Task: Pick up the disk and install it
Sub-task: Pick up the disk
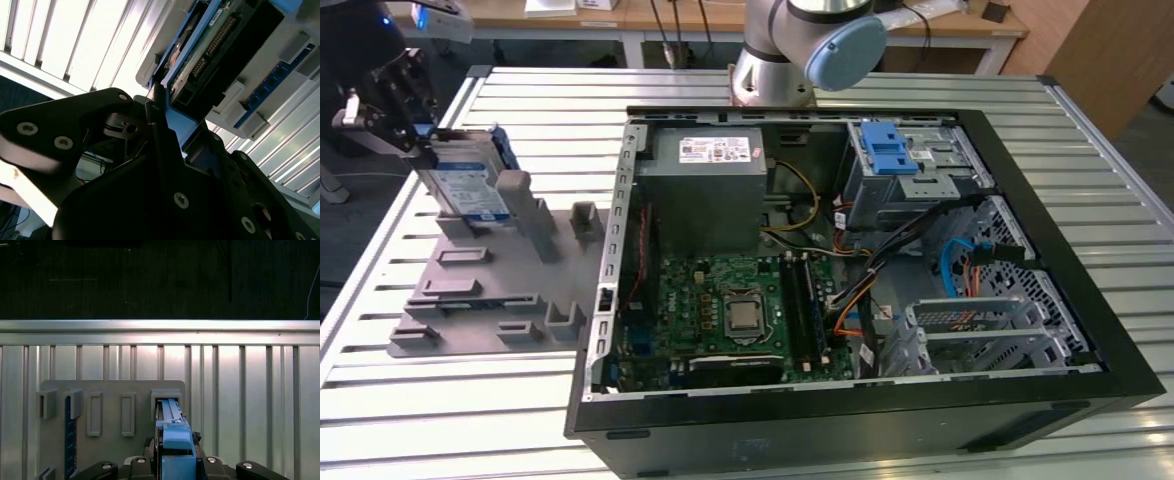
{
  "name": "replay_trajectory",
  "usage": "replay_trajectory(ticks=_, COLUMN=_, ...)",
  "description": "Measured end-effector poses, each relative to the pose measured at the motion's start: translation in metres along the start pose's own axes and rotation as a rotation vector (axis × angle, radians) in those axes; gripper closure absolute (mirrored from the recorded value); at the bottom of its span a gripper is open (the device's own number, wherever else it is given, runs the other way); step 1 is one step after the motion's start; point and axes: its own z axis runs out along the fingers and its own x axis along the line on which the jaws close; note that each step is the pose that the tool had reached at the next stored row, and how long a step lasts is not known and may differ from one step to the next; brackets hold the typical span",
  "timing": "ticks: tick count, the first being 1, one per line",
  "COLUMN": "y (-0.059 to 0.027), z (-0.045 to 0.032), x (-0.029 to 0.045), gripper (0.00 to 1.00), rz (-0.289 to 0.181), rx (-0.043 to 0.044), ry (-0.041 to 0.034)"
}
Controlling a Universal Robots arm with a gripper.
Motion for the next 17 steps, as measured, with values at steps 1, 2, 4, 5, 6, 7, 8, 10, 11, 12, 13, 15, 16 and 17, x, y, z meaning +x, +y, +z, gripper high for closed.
replay_trajectory(ticks=1, y=0.0000, z=-0.0009, x=0.0000, gripper=0.64, rz=0.000, rx=-0.0001, ry=0.0000)
replay_trajectory(ticks=2, y=0.0000, z=-0.0018, x=0.0000, gripper=0.64, rz=0.000, rx=-0.0001, ry=0.0000)
replay_trajectory(ticks=4, y=0.0000, z=-0.0036, x=0.0000, gripper=0.64, rz=0.000, rx=0.0000, ry=0.0000)
replay_trajectory(ticks=5, y=0.0000, z=-0.0046, x=0.0000, gripper=0.64, rz=0.000, rx=0.0000, ry=0.0000)
replay_trajectory(ticks=6, y=0.0000, z=-0.0057, x=0.0000, gripper=0.64, rz=0.000, rx=0.0000, ry=0.0000)
replay_trajectory(ticks=7, y=0.0000, z=-0.0068, x=0.0000, gripper=0.64, rz=0.000, rx=0.0000, ry=0.0000)
replay_trajectory(ticks=8, y=0.0001, z=-0.0078, x=0.0000, gripper=0.64, rz=0.000, rx=0.0000, ry=0.0000)
replay_trajectory(ticks=10, y=0.0001, z=-0.0100, x=0.0000, gripper=0.64, rz=0.000, rx=0.0001, ry=0.0000)
replay_trajectory(ticks=11, y=0.0001, z=-0.0113, x=0.0000, gripper=0.64, rz=0.000, rx=0.0000, ry=0.0000)
replay_trajectory(ticks=12, y=0.0001, z=-0.0125, x=0.0000, gripper=0.64, rz=0.000, rx=0.0000, ry=0.0000)
replay_trajectory(ticks=13, y=0.0001, z=-0.0137, x=0.0000, gripper=0.64, rz=0.000, rx=0.0000, ry=0.0000)
replay_trajectory(ticks=15, y=0.0001, z=-0.0157, x=-0.0001, gripper=0.64, rz=0.000, rx=0.0000, ry=0.0000)
replay_trajectory(ticks=16, y=0.0001, z=-0.0166, x=-0.0001, gripper=0.64, rz=0.000, rx=0.0000, ry=0.0000)
replay_trajectory(ticks=17, y=0.0001, z=-0.0175, x=-0.0001, gripper=0.64, rz=0.000, rx=0.0000, ry=0.0000)
